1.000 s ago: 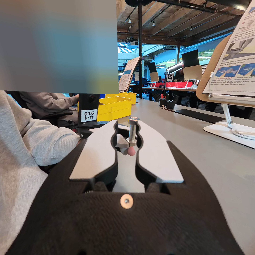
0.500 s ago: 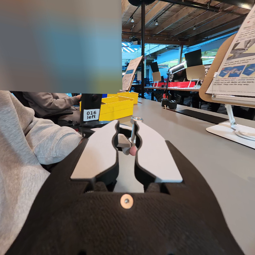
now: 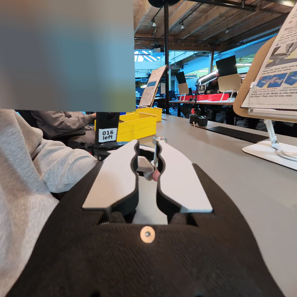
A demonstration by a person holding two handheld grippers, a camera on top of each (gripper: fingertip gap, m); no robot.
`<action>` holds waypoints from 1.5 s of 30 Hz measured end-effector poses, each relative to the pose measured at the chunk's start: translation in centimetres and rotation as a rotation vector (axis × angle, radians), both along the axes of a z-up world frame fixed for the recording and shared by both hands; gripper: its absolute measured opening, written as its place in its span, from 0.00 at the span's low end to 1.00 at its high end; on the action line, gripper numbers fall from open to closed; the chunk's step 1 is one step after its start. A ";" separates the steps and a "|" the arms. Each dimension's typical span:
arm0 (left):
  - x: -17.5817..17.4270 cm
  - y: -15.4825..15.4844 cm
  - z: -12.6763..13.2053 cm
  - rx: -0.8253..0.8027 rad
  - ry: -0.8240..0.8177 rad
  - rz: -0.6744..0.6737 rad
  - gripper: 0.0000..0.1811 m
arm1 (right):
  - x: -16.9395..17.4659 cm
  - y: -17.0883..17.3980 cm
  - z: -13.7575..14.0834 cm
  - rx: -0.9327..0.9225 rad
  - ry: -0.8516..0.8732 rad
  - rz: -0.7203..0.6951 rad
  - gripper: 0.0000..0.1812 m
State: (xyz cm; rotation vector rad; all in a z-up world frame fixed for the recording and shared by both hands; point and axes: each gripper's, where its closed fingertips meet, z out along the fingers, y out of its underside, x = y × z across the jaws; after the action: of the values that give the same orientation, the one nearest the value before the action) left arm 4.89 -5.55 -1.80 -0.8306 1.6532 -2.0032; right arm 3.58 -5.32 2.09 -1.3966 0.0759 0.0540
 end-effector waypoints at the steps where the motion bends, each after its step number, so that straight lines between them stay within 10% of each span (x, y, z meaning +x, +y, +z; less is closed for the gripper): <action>1: 0.0 0.0 0.0 -0.001 0.001 0.000 0.10 | 0.0 0.0 0.0 -0.002 0.000 -0.003 0.10; 37: 0.0 -0.1 -0.1 0.002 0.003 -0.004 0.10 | 0.6 0.0 0.0 0.018 0.003 -0.035 0.22; 45: 0.2 0.2 -0.1 -0.014 0.013 0.008 0.10 | -0.2 0.1 -0.2 -0.008 0.001 0.009 0.11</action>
State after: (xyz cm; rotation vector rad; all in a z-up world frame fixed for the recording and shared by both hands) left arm 5.08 -5.35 -1.85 -0.8557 1.6428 -2.0102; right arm 3.39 -5.25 1.91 -1.4050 0.0704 0.0623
